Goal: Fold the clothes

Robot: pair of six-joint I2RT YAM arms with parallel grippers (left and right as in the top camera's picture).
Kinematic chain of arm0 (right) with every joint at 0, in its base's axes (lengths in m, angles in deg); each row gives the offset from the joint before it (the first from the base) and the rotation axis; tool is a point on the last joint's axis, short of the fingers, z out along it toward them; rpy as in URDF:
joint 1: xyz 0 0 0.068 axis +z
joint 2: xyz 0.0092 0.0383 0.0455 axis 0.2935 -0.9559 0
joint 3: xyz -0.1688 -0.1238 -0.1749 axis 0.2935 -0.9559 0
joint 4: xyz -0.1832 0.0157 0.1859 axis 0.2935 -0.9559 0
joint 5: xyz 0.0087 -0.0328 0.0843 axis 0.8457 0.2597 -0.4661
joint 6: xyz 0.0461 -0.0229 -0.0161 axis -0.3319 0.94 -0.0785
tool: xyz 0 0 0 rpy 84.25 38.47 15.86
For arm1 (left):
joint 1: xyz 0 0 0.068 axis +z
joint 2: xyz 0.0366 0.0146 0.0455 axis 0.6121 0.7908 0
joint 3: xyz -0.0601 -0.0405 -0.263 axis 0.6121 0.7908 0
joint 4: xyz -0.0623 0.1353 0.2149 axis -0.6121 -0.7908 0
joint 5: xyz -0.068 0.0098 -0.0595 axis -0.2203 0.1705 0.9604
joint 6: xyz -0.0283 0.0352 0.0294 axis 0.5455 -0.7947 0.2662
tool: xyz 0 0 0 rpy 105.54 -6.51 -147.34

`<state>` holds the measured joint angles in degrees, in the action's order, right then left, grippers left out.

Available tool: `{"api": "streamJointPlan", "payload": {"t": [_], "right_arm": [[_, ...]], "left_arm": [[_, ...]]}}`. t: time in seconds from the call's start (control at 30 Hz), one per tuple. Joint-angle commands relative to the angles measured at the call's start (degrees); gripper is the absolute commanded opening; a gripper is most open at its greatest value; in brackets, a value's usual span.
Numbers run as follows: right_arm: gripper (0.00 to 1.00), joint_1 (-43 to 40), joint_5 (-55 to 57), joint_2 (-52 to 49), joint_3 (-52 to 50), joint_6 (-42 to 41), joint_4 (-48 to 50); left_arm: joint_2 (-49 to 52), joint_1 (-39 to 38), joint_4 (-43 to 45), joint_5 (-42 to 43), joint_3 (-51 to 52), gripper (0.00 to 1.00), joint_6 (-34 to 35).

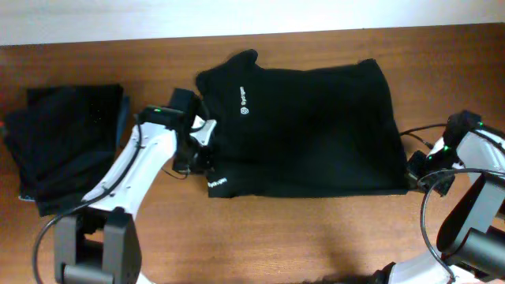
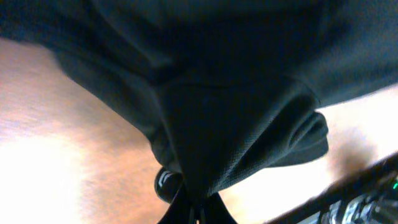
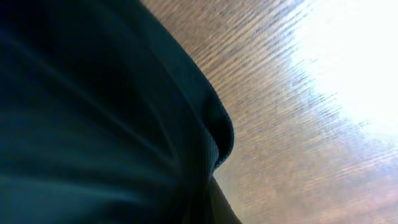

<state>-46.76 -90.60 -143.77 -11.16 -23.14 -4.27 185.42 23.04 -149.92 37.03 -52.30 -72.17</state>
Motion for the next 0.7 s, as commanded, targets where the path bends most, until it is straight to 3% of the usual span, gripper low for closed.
{"api": "streamJointPlan", "payload": {"t": [0.0,0.37,0.67], "right_arm": [[0.04,0.0,-1.2,1.2,3.4,-0.1,-1.4],[0.04,0.0,-1.6,1.2,8.1,-0.1,-2.2],[0.04,0.1,-5.5,1.2,8.5,-0.1,3.8]], "left_arm": [[-2.3,2.4,0.7,-0.9,-1.1,0.02,-1.1],[-2.3,3.1,10.4,-0.8,-1.1,0.02,-1.1],[-2.3,3.1,19.5,-0.9,-1.1,0.04,-1.1]]}}
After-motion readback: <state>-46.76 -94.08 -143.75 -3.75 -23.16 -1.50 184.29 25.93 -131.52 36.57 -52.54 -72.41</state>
